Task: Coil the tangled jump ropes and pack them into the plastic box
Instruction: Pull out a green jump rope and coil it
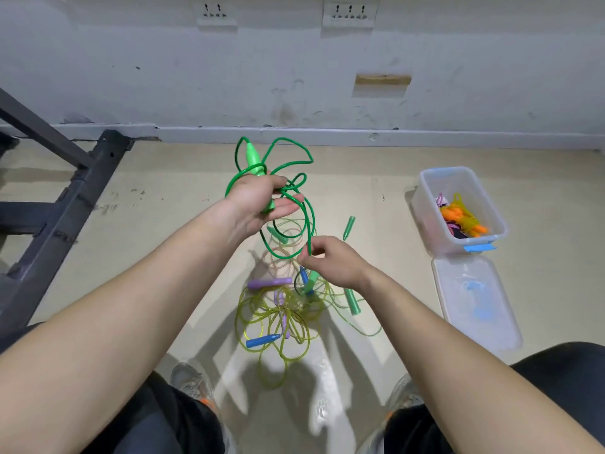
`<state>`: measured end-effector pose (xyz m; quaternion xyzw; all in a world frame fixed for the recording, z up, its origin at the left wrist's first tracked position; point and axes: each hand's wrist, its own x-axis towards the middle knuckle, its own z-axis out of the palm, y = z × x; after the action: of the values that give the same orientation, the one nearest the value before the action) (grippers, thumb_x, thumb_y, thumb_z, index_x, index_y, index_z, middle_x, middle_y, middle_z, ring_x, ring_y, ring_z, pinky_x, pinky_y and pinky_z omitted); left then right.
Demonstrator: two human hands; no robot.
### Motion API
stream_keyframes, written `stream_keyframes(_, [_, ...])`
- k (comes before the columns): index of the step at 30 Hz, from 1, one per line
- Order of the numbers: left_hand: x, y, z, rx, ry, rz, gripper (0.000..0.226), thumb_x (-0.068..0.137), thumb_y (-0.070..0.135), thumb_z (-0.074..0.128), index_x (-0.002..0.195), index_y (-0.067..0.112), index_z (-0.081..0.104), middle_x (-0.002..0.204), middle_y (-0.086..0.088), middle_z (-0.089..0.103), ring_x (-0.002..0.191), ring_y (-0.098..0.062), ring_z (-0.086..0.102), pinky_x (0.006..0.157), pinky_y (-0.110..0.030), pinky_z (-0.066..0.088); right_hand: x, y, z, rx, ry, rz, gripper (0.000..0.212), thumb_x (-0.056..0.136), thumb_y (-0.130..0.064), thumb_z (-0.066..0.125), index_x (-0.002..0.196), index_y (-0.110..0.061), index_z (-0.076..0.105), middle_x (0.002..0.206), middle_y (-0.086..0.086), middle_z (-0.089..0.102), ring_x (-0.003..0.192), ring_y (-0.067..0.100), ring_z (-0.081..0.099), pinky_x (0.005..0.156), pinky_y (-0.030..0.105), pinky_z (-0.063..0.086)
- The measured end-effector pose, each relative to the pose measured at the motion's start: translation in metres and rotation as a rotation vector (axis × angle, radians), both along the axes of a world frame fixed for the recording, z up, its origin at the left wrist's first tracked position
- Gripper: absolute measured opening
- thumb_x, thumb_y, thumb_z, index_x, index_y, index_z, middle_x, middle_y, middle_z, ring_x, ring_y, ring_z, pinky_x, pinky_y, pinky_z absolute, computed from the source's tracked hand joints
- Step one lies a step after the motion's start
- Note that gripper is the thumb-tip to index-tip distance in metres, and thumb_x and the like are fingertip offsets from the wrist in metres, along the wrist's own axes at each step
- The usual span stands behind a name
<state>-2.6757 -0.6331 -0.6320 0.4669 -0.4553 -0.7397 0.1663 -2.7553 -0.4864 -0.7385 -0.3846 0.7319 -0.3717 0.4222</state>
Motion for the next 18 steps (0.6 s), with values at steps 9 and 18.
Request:
stream_keyframes(9, [0.026, -0.017, -0.005, -0.154, -0.072, 0.047, 0.027, 0.101, 0.004, 0.052, 0.123, 0.011, 0.038, 0.106, -0.009, 0.054, 0.062, -0.025, 0.074, 0.055, -0.031, 0.062, -0.006, 0.042, -0.051, 0.285, 0.03, -0.03, 0.028, 0.097, -0.037, 0.056, 0.077, -0.021, 0.044, 0.08, 0.002, 0.065, 0.064, 0.018, 0.048, 0.061, 0.029, 0.035])
stream_keyframes(18, [0.041, -0.025, -0.027, -0.298, -0.208, 0.008, 0.027, 0.098, 0.001, 0.057, 0.09, 0.021, 0.04, 0.097, -0.008, 0.052, 0.056, -0.024, 0.07, 0.052, -0.033, 0.061, 0.003, 0.026, 0.038, 0.114, -0.142, -0.042, 0.026, 0.104, -0.023, 0.051, 0.103, 0.001, 0.063, 0.076, 0.008, 0.075, 0.05, 0.018, 0.058, 0.052, 0.025, 0.048])
